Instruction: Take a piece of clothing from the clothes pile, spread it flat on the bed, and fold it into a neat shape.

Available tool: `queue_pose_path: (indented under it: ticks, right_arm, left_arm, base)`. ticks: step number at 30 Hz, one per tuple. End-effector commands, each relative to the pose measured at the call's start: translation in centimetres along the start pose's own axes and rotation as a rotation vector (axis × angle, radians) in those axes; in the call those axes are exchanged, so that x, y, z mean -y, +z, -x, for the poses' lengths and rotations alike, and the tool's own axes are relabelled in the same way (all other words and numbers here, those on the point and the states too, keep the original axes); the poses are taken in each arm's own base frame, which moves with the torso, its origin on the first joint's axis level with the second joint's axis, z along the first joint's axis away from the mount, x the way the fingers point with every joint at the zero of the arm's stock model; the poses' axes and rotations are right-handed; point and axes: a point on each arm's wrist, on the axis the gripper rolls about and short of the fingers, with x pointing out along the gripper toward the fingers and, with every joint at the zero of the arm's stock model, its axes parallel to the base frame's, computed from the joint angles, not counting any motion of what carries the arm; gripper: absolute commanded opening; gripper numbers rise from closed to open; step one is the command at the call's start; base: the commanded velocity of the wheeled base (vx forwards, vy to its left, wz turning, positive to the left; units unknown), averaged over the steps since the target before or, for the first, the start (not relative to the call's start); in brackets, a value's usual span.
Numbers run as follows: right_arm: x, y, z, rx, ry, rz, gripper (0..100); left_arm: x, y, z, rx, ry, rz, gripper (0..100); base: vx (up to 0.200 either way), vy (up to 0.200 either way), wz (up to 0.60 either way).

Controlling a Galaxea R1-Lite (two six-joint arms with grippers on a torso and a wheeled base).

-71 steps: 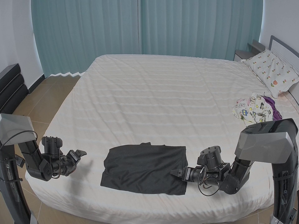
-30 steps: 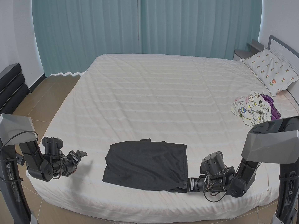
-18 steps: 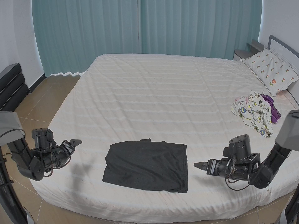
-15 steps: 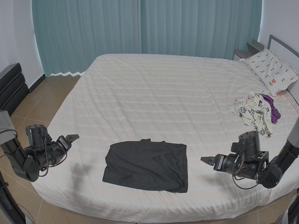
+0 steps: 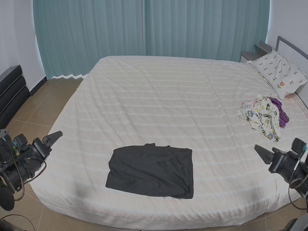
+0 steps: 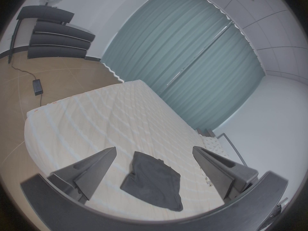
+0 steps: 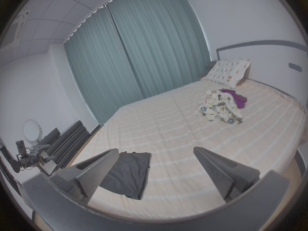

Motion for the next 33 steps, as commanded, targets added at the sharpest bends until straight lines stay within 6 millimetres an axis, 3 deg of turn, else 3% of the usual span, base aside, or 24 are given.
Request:
queue_pose_path:
  ticks: [1,5,7,8,9,15,25,28,33]
  right_arm:
    - [3.9,-1.7,8.3,0.193,-0.096,0.02,100]
    - [4.8,-2.8,9.9,0.189,-0.126,0.02,100]
    - [5.3,-3.6,11.0,0.2,-0.136,0.015,100]
    - [5.3,-3.6,11.0,0.2,-0.136,0.015,100]
    - [5.7,-4.2,11.6,0.197,-0.149,0.015,100]
    - [6.7,-6.5,13.1,0.178,-0.223,0.027,100]
    - [6.4,-7.3,14.5,0.295,-0.214,0.118,100]
    - [6.1,-7.7,14.8,0.332,-0.097,0.21,100]
    - [6.2,-7.7,14.8,0.337,-0.146,0.281,100]
  left_arm:
    - [1.4,-2.0,8.8,0.0,-0.214,-0.079,100]
    - [1.2,-3.3,11.5,-0.035,-0.242,-0.124,100]
    - [0.6,-4.7,13.9,-0.031,-0.272,-0.188,100]
    - [0.6,-4.7,13.9,-0.031,-0.272,-0.188,100]
    - [0.0,-5.7,15.5,-0.025,-0.29,-0.227,100]
    - [-1.7,-8.1,18.0,0.002,-0.296,-0.367,100]
    - [-2.8,-9.6,19.0,0.109,-0.284,-0.463,100]
    - [-3.3,-9.6,18.7,0.184,-0.143,-0.53,100]
    - [-3.9,-9.6,18.2,0.304,0.004,-0.648,100]
  base:
    - [0.0,0.0,0.0]
    - [0.0,0.0,0.0]
    - [0.0,0.0,0.0]
    - [0.0,0.0,0.0]
    - [0.0,0.0,0.0]
    - [0.0,0.0,0.0]
    - [0.0,0.0,0.0]
    - [0.0,0.0,0.0]
    - [0.0,0.0,0.0]
